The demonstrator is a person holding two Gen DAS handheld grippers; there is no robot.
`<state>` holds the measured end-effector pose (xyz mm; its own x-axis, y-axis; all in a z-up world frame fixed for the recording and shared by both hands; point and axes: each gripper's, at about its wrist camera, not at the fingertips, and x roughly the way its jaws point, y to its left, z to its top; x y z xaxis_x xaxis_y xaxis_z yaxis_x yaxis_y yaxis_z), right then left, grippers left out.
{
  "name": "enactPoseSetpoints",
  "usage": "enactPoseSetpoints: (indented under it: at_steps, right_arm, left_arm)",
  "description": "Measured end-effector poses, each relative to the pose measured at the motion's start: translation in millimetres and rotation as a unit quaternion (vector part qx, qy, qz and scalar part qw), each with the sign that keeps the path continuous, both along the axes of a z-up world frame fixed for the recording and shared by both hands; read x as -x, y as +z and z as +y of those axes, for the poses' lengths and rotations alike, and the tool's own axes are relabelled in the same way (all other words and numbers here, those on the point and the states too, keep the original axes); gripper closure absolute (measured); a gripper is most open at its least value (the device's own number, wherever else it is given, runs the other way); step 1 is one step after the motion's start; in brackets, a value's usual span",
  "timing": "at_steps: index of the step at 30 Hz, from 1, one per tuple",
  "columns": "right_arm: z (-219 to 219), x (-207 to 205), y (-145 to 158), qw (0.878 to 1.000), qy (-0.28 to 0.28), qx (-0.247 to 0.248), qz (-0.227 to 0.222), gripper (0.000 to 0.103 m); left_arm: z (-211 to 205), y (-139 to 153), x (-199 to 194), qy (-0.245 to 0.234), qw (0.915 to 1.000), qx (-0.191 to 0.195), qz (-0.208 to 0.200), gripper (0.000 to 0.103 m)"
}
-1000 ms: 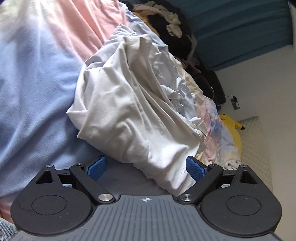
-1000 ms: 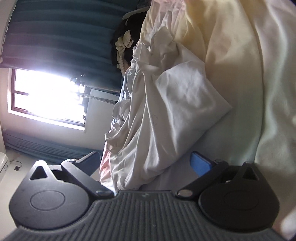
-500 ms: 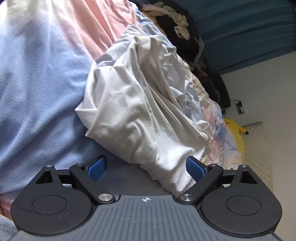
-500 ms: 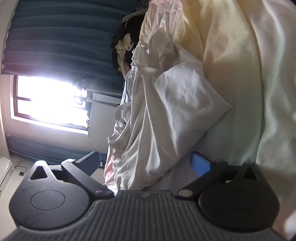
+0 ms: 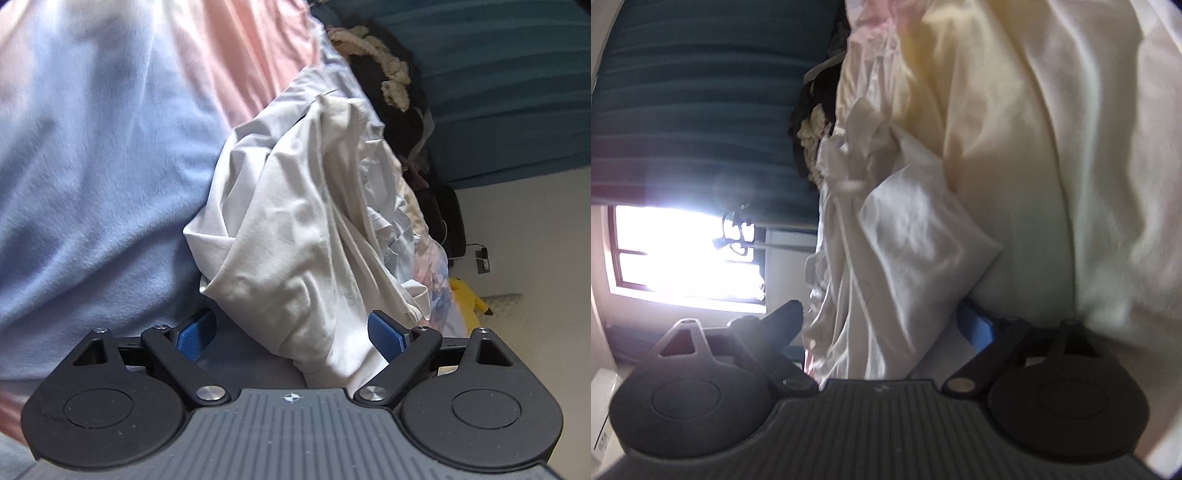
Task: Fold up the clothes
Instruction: 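Pinch the shirt with the left tool while the right tool pinches it too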
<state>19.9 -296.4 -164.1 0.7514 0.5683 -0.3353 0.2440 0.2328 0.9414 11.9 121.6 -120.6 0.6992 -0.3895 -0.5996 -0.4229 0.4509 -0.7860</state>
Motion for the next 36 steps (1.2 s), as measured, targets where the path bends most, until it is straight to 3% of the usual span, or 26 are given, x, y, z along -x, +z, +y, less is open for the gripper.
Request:
enactPoseSetpoints:
  at_steps: [2,3,4,6,7,8,9,14,20,25,31,36]
  right_arm:
    - [-2,1,5,1.0,-0.003,0.008,-0.003,0.022]
    - [-2,2,9,1.0,-0.003,0.013,-0.006,0.031]
    - [-3,3,13,1.0,-0.004,0.019,-0.008,0.038]
    - [-4,5,21,0.999,-0.004,0.031,-0.014,0.078]
    - [-4,6,26,0.999,-0.004,0.036,-0.016,0.085]
    - [-4,7,30,0.999,-0.005,0.042,-0.019,0.09]
    - [-5,7,34,0.999,-0.005,0.048,-0.022,0.093]
    - [-7,12,54,0.996,-0.006,0.076,-0.035,0.095]
    - [-10,20,75,0.993,-0.007,0.107,-0.052,0.095]
    - [-25,69,103,0.993,0.006,0.108,-0.053,0.095]
    - [-33,138,127,0.987,0.045,0.151,-0.046,0.095]
    - [-26,151,136,0.982,0.05,0.175,-0.043,0.095]
  left_arm:
    - [-1,-7,-9,0.006,0.9999,0.009,0.008,0.018]
    - [-1,-8,-13,0.008,0.9999,0.007,0.008,0.021]
    - [-1,-7,-16,0.011,0.9999,0.0,0.008,0.03]
    - [2,-8,-17,0.037,0.9991,-0.013,0.014,0.044]
    - [4,-10,-15,0.056,0.9982,-0.015,0.019,0.063]
    - [7,-11,-12,0.069,0.9972,-0.017,0.023,0.076]
    - [8,-10,-10,0.074,0.9968,-0.02,0.024,0.08]
    - [10,12,1,0.08,0.9963,-0.03,-0.012,0.086]
    - [8,73,33,0.065,0.9958,-0.031,-0.057,0.087]
    - [2,109,78,0.021,0.9981,-0.034,-0.046,0.087]
    - [3,108,144,0.014,0.9995,-0.017,-0.023,0.087]
    - [7,102,144,0.013,0.9997,-0.012,-0.02,0.087]
